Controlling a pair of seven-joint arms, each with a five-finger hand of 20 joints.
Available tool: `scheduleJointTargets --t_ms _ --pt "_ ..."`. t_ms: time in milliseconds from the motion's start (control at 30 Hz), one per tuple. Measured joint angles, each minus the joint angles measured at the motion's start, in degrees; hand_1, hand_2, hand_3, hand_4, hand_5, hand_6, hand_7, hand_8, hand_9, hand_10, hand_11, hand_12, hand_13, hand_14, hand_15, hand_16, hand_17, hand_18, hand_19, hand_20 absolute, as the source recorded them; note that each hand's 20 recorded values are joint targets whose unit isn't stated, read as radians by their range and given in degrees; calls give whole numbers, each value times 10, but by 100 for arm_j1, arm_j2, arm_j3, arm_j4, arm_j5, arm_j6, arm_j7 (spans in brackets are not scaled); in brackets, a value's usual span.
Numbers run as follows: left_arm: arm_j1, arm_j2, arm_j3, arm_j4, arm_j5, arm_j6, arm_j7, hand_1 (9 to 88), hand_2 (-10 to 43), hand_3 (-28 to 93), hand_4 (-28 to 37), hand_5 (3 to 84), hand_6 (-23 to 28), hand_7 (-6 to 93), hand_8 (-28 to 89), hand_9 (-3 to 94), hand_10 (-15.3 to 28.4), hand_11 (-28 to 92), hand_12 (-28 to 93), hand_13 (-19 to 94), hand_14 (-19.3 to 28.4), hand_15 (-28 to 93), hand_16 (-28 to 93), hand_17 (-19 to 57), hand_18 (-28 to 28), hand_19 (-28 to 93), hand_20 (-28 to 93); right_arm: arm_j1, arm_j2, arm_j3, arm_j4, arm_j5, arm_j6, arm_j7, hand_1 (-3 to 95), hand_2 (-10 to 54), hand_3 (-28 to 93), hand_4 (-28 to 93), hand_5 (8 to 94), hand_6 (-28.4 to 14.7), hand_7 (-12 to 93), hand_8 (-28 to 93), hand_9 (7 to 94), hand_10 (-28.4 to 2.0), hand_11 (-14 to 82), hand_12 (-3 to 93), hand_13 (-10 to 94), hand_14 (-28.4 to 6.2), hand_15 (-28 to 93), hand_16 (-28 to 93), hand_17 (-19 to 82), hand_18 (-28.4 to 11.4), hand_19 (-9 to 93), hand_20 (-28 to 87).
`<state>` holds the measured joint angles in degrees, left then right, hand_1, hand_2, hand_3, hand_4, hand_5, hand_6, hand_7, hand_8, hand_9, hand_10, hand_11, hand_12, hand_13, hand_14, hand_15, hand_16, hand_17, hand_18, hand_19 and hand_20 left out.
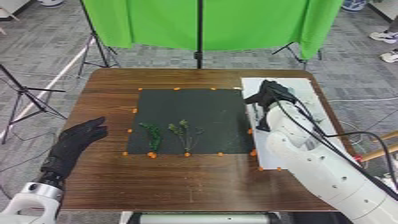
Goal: Arrange flowers
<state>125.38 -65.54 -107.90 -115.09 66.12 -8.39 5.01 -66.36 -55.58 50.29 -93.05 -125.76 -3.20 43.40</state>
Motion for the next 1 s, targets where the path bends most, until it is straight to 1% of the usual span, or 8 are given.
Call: scheduleJointTargets --t_ms 267,467,800,1000 --pt "13 -4 -7 -8 1 0 -1 262 24 646 -213 436 62 73 -51 422 145 154 112 354 187 131 14 97 127 81 192 -71 20 7 69 -24 -138 75 322 -95 593 -89 796 -53 263 -68 874 -138 388 297 937 -27 583 342 672 -135 932 566" --pt "28 -8 -25 -24 1 0 -1 262 24 647 -213 436 62 74 -51 422 144 154 112 354 186 129 14 98 127 81 192 -164 77 64 53 -58 -137 88 323 -95 595 -88 796 -52 264 -68 874 -138 388 297 937 -28 583 341 673 -134 932 565" --pt "31 -8 -26 -25 1 -1 -5 262 24 646 -212 435 61 74 -51 421 145 154 112 354 186 128 15 97 127 80 192 -261 157 107 -13 -97 -114 86 335 -95 607 -91 799 -51 276 -67 875 -136 394 297 937 -28 587 336 674 -130 932 562" --pt "30 -8 -24 -25 3 -5 -11 262 24 646 -213 435 61 73 -51 422 145 154 112 353 185 128 15 95 128 80 191 -282 167 -70 -24 -102 -59 26 338 -95 603 -89 802 -51 281 -69 876 -135 396 296 937 -26 590 332 676 -130 932 560"
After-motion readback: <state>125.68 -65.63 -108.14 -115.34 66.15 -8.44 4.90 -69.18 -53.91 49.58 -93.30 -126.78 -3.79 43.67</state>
